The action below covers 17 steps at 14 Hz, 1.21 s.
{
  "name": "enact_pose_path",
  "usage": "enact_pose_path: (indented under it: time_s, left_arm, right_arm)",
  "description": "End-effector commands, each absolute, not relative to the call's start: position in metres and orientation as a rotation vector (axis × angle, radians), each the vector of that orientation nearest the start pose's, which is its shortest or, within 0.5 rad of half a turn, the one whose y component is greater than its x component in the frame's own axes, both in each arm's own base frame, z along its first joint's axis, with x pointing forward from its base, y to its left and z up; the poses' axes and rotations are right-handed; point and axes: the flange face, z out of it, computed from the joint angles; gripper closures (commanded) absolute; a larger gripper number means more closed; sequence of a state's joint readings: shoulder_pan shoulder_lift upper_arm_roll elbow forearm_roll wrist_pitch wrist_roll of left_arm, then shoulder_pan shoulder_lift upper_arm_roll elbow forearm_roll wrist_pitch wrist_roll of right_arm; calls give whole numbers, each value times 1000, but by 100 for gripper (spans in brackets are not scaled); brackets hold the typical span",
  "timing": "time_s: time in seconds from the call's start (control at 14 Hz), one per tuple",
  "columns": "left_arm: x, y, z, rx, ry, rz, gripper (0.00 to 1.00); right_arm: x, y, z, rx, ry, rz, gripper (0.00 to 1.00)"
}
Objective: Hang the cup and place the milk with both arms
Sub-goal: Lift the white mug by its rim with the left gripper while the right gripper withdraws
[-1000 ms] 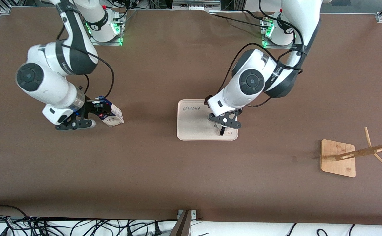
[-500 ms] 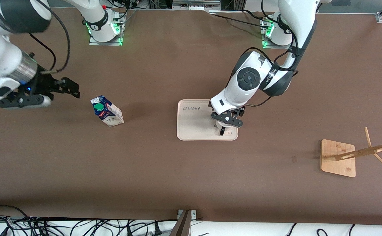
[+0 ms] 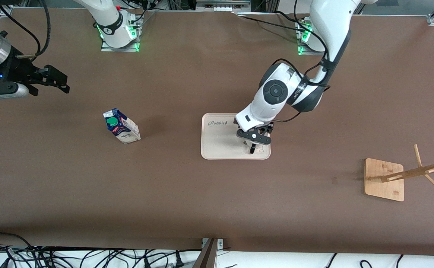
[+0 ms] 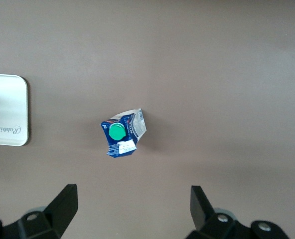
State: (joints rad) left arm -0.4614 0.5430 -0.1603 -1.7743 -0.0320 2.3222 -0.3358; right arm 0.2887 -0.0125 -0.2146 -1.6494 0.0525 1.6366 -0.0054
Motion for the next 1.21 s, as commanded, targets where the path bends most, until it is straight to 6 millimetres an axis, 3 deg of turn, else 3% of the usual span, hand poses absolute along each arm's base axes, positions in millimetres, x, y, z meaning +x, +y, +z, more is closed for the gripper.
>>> enact_pose_path:
  time_s: [0.0, 0.21, 0.29, 0.36, 0.5, 1.14]
  left_arm:
    - [533, -394, 243, -3179, 388, 16, 0]
    - [529, -398, 231, -3132, 433, 10, 0]
    - [528, -397, 227, -3114, 454, 6, 7]
    - [528, -397, 226, -3109, 457, 1, 54]
    - [529, -396, 222, -3110, 414, 8, 100]
    - [539, -393, 238, -3131, 344, -22, 100]
  right_arm:
    - [544, 35, 602, -3101, -168, 1, 0]
    - [545, 35, 603, -3136, -191, -5, 0]
    - [547, 37, 602, -3138, -193, -2, 0]
    - [548, 39, 603, -3140, -182, -12, 0]
    - [552, 42, 603, -3146, -187, -31, 0]
    - [558, 35, 608, -3199, -191, -41, 0]
